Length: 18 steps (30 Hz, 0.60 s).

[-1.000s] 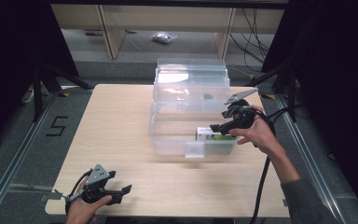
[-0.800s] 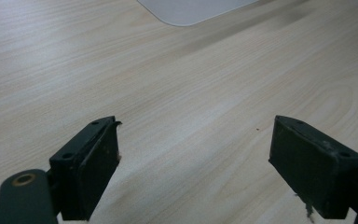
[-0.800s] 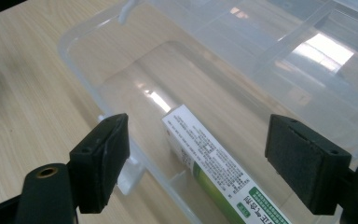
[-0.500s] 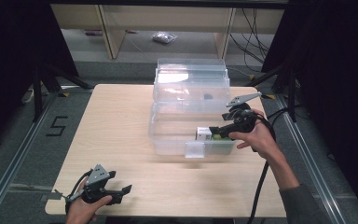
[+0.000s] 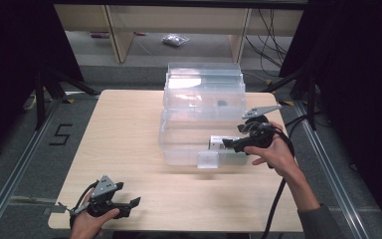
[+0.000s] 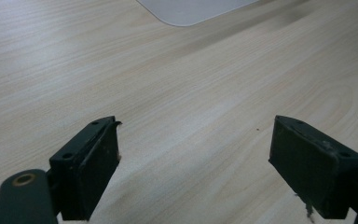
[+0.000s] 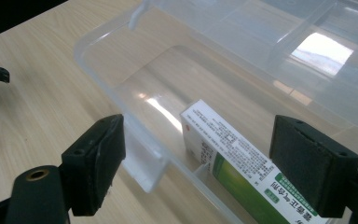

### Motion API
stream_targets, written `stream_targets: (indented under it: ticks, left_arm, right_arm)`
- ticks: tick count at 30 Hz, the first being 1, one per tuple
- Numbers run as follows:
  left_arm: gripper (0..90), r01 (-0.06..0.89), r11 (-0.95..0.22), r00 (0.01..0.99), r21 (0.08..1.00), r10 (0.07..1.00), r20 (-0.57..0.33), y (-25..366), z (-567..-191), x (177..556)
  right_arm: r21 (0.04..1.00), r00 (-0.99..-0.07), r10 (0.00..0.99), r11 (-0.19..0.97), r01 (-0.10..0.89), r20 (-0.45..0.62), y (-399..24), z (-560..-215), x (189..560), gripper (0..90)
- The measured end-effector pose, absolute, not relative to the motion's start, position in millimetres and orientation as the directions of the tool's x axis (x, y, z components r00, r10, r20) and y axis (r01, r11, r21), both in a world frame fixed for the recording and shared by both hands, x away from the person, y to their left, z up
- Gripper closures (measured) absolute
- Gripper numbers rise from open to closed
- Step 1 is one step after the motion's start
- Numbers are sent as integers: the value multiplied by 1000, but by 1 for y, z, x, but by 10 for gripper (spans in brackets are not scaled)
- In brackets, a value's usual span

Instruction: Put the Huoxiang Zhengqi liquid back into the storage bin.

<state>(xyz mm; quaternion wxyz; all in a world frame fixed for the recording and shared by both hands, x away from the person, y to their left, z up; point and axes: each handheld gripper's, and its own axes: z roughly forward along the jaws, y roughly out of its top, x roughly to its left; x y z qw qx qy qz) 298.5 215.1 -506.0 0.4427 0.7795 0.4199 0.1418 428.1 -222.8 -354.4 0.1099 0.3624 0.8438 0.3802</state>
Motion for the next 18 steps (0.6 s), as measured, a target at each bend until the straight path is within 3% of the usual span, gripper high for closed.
stream_targets:
  ticks: [12,15,18]
  left_arm:
    - [151,533,-260,606,805,781,-149,215,-506,298]
    - [151,525,-248,606,814,780,-153,214,-506,298]
    - [151,527,-252,606,812,781,-152,215,-506,298]
  right_arm:
    - [753,-712,700,439,489,54,-218,-360,416,192]
    - [745,-711,698,428,512,87,-217,-361,413,202]
    - [746,-705,707,445,495,46,-217,-361,410,202]
